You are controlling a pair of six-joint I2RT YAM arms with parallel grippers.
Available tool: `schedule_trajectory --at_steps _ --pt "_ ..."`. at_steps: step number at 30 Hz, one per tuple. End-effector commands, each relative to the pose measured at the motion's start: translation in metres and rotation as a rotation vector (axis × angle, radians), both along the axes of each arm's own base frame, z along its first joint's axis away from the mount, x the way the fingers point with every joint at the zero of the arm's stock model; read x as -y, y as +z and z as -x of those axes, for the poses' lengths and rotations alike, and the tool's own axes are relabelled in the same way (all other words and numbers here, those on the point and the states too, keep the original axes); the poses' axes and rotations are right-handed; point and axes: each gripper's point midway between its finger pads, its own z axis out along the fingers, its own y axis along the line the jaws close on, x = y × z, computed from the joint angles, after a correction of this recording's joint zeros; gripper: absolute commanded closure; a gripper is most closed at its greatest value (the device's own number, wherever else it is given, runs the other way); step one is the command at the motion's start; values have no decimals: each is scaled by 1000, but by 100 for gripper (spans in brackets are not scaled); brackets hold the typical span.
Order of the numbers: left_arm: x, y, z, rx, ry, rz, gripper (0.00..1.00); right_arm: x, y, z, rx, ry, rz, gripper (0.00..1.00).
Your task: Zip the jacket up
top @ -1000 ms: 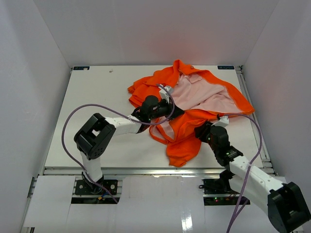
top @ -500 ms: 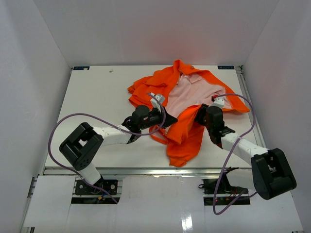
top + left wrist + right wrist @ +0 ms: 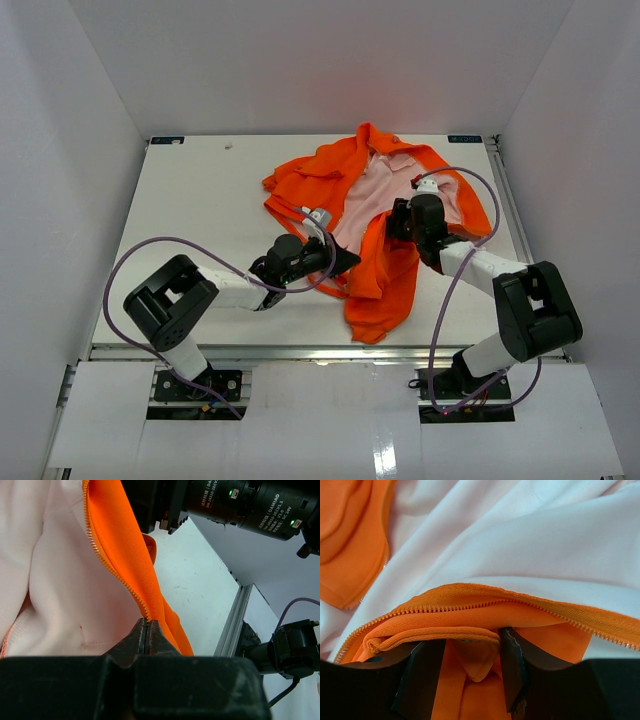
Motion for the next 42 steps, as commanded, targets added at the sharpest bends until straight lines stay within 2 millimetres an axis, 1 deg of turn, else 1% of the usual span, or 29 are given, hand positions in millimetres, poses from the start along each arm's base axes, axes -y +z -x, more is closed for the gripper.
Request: schedule_trajectory --at_steps 1,5,11,15,18,19,21,22,24,25,26,28,29,32,34,38,42 --pt "4 3 4 -8 3 54 100 5 1 17 -68 -6 -11 48" --pt "2 0 1 -14 29 65 100 15 -5 45 -110 -27 -25 47" --pt "2 -2 -3 -16 64 66 100 33 2 73 -112 -90 -10 47" --pt "1 -1 -6 -11 85 66 100 32 31 84 -43 -106 -49 46" --pt "1 -1 -7 -10 98 67 100 31 46 91 1 -101 -76 44" --pt "1 0 -7 -10 98 66 100 26 52 94 20 -79 -98 43" --pt "2 1 -8 -8 100 68 100 11 70 102 83 -12 -155 43" --pt "2 2 -8 -8 102 68 100 1 75 107 106 24 -175 43" --pt "3 3 -8 -8 102 68 100 -22 79 122 132 104 -199 41" --pt "4 4 -8 -7 101 69 100 -37 82 129 151 145 -201 39" --pt "4 4 -8 -8 101 71 100 -48 82 135 157 167 -196 37" --pt "4 5 -7 -10 102 77 100 -62 77 146 153 190 -174 31" --pt "4 6 -7 -11 98 81 100 -71 73 154 153 212 -163 30" --pt "6 7 -5 -17 87 88 100 -88 73 164 180 250 -177 30" --pt "7 6 -4 -21 81 92 100 -93 67 167 177 241 -155 30" --pt "8 5 -2 -28 68 98 100 -107 45 175 141 253 -92 32" --pt "7 8 0 -28 68 110 100 -111 32 176 128 249 -61 33"
